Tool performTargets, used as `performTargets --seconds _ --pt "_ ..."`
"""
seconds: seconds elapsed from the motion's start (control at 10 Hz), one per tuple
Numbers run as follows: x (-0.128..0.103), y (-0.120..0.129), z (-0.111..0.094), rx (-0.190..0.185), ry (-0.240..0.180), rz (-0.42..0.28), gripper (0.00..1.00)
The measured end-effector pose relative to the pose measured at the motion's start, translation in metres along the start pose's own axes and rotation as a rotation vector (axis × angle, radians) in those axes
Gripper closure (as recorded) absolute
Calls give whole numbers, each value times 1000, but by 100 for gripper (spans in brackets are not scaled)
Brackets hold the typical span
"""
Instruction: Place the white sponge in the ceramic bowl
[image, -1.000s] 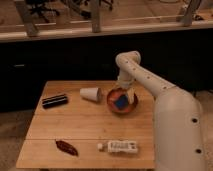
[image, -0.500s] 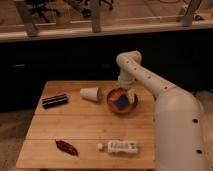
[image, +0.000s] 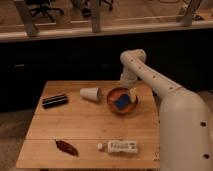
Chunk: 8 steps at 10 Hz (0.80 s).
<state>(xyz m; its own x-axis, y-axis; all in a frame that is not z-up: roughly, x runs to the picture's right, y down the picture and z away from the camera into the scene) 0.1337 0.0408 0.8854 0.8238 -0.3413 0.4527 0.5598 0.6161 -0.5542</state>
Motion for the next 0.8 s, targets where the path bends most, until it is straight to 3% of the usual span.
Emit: performTargets --seconds 0.8 --pt "9 7 -21 79 -29 29 20"
